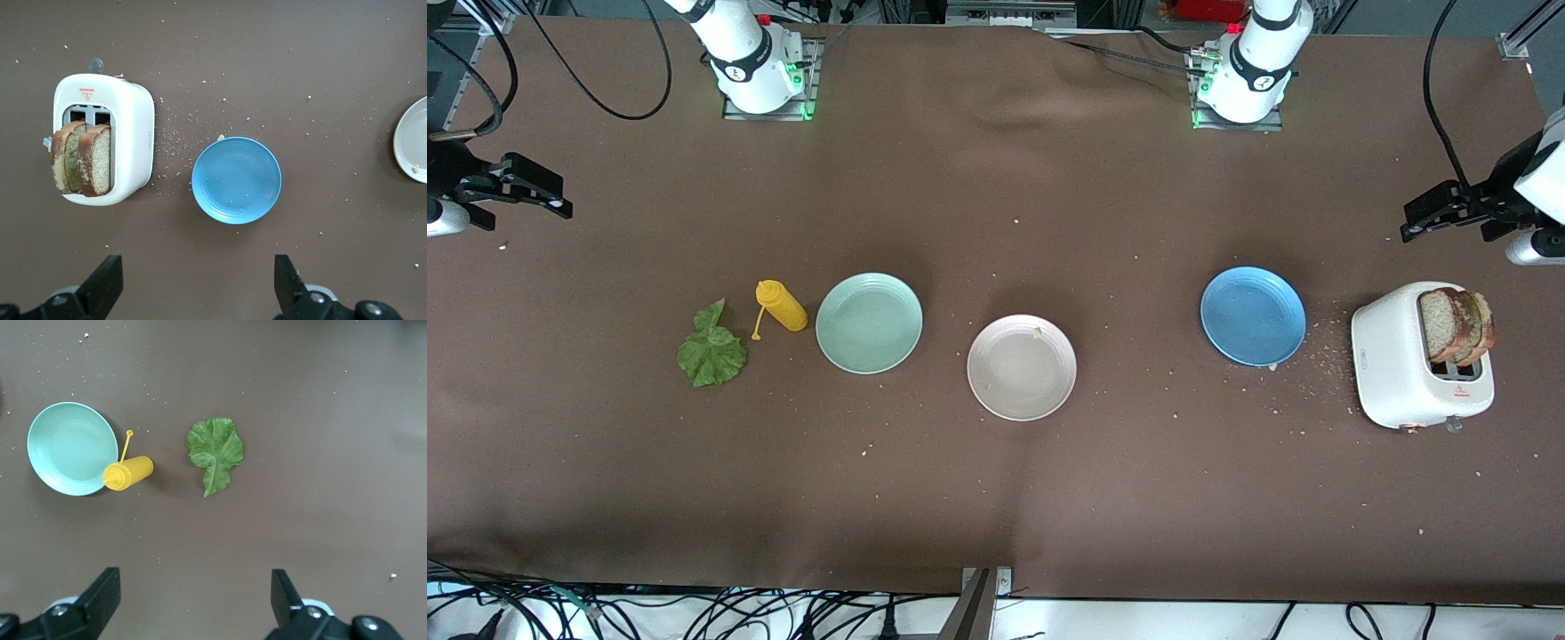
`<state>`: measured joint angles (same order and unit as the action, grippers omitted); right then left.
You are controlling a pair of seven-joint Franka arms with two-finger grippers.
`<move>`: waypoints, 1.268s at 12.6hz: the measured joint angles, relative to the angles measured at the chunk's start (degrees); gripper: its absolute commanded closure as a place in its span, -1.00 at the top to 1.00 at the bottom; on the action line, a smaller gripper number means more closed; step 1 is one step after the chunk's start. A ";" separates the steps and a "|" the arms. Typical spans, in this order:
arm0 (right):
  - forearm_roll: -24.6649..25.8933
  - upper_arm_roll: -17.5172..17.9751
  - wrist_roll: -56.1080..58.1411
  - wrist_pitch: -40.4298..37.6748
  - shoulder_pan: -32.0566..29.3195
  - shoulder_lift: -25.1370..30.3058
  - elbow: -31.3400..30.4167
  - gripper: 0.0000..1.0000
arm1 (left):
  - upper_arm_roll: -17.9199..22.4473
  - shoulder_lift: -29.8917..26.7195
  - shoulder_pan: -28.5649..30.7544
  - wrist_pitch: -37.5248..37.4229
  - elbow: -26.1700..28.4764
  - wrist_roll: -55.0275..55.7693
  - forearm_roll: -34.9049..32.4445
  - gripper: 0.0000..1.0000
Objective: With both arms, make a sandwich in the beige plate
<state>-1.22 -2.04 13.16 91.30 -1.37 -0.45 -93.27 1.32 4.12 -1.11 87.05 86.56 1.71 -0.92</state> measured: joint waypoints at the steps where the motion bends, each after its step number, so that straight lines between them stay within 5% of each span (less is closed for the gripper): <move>1: 0.00 0.00 0.00 0.00 0.00 0.00 0.00 1.00 | 0.06 0.01 0.01 0.06 0.22 0.00 0.00 1.00; 16: 0.00 0.00 0.00 0.00 0.04 -0.01 0.00 1.00 | 0.62 0.34 1.21 0.07 0.29 -0.12 1.96 1.00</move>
<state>-1.22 -2.04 13.16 91.30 -1.33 -0.46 -93.27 1.94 4.46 0.10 87.12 86.85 1.59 1.04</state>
